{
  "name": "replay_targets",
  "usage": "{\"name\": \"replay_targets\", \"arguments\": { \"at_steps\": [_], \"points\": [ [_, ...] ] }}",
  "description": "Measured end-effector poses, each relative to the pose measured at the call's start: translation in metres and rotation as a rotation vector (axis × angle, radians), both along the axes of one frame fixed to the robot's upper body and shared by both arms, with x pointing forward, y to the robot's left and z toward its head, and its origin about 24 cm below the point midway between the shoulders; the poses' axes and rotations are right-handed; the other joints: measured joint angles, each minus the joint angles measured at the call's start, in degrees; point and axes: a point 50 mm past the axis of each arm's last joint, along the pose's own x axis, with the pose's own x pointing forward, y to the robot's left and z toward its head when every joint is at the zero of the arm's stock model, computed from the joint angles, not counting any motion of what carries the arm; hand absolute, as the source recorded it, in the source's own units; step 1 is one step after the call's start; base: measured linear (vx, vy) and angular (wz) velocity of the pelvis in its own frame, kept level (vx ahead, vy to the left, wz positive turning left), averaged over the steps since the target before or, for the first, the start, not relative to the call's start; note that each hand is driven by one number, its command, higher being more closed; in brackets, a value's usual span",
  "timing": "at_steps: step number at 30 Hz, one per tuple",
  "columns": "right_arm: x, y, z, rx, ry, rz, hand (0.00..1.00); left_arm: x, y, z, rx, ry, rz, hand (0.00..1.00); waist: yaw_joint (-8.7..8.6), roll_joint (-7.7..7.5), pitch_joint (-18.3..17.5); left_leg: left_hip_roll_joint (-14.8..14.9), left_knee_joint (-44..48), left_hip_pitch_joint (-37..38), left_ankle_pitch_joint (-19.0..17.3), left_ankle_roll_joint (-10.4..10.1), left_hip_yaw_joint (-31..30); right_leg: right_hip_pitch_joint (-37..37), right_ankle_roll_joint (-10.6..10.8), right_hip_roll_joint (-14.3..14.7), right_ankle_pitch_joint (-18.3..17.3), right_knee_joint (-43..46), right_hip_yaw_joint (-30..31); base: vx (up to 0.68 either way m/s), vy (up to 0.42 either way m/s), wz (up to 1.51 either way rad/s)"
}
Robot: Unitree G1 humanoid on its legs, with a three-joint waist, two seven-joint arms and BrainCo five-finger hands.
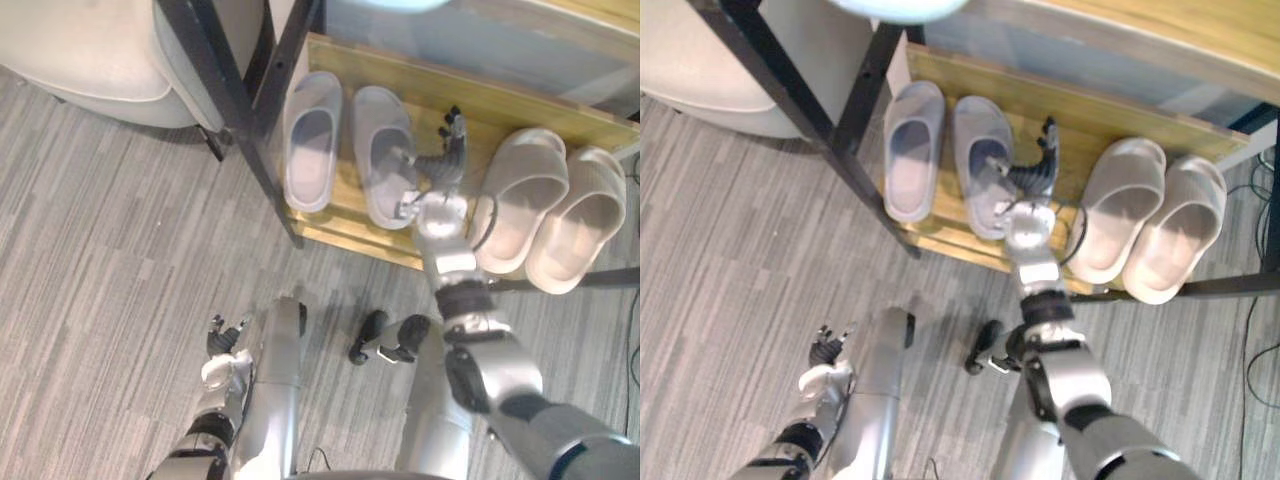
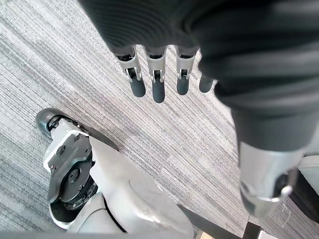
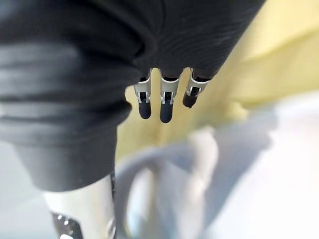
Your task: Organize the slippers on the shoe rack
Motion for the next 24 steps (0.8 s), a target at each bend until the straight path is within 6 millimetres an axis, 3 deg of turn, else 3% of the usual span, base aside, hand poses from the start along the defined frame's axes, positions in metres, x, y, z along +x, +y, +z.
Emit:
{"name": "replay_targets", "arguments": {
  "at_steps": [5,8,13,17,24],
  "points": [
    [-0.017,0.012,-0.028,0.140,0.047,0.057,0.00,-0.002,0.000,-0.002,-0.021,0.009,0.018,0.00,-0.44,-0.01,-0.8,0.1,-0.7,1.7,-0.2,0.3,-0.1,2.0,0.1,0.0,0.0,-0.9,-0.3,0.00,0.000,0.00],
    [-0.024,0.017,-0.034,0.215,0.048,0.084,0.00,-0.003,0.000,-0.003,-0.031,0.011,0.030,0.00,-0.43,-0.17,-1.1,0.4,-1.7,1.6,0.1,0.4,0.0,2.1,1.1,0.0,0.3,-2.1,-0.8,-0.01,0.001,-0.04],
    [-0.027,0.026,-0.037,0.322,0.046,0.160,0.00,-0.005,0.001,-0.004,-0.043,0.016,0.049,0.00,-0.51,-0.17,-1.1,0.3,-2.0,2.3,0.1,0.4,-0.1,3.0,1.3,-0.2,0.4,-2.3,-1.1,0.01,-0.005,0.02],
    [-0.030,0.047,-0.039,0.393,0.067,0.244,0.00,-0.005,-0.001,-0.004,-0.043,0.021,0.049,0.00,-0.46,-0.17,-1.1,-0.1,-3.3,3.4,0.2,0.3,-0.1,4.0,1.6,-0.3,0.2,-2.9,-1.2,0.02,-0.014,0.05],
    [-0.029,0.044,-0.040,0.411,0.071,0.231,0.00,-0.004,-0.002,-0.004,-0.039,0.020,0.051,0.00,-0.56,-0.06,-0.9,-0.7,-3.4,3.5,0.3,0.1,-0.3,4.3,1.6,-1.0,-0.1,-2.7,-1.4,0.01,-0.002,0.05]
  ]
}}
